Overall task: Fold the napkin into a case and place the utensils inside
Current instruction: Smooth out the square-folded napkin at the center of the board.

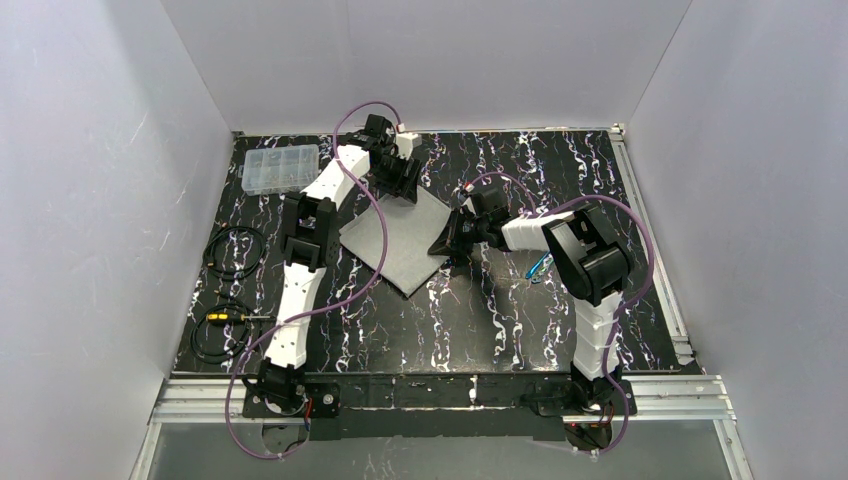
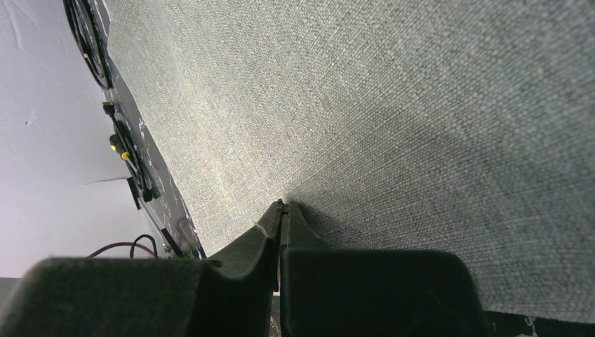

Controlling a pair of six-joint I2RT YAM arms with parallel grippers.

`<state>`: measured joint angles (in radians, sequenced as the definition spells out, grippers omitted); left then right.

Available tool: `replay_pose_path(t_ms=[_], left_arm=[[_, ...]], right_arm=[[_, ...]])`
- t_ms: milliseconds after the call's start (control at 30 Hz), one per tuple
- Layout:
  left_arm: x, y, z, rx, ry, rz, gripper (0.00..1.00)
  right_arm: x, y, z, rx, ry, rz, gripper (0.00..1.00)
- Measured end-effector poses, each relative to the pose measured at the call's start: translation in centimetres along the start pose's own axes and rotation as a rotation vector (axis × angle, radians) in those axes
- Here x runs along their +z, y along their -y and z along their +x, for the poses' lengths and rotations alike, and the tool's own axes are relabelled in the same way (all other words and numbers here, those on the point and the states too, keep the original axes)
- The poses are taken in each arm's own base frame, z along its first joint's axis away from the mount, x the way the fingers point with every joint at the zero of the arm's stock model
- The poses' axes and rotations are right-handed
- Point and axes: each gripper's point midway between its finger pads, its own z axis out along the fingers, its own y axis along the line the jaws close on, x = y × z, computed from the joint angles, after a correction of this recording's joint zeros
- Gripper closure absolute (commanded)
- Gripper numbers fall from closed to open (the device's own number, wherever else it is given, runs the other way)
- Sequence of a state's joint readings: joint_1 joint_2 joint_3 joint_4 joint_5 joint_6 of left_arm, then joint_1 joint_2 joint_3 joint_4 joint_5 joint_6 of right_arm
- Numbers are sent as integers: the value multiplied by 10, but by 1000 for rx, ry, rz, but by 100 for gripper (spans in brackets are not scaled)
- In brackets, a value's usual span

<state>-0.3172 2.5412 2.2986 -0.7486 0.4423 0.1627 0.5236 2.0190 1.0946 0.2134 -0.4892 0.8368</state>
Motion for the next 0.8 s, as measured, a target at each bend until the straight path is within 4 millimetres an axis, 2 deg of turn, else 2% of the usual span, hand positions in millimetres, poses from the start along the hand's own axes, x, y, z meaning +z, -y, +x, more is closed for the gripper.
replay_pose_path(t_ms=[100,200,267,333,567,633,667,700,800], left_arm=[[0,0,0,-3,0,1,47],[0,0,0,-5,-1,0,65],[0,0,0,-11,-1,0,71],[0,1,0,-11,-1,0,71],[6,8,5,3,-17,10,54],[7,11,5,8,-18,12,53],[8,12,5,13,-19,10,57],[8,13,5,18,-20,5,64],[10,12,7,43,-27,-25,96]], right_arm=[[0,1,1,0,0,0,92],[0,1,1,1,1,-2,92],[0,1,1,-1,2,-3,92],[0,1,1,-2,3,-6,92],[0,1,1,-3,3,-9,93],[0,1,1,-3,3,-9,93],[0,1,1,-3,3,-9,93],[0,0,1,-3,3,-9,93],[0,1,1,-3,3,-9,94]])
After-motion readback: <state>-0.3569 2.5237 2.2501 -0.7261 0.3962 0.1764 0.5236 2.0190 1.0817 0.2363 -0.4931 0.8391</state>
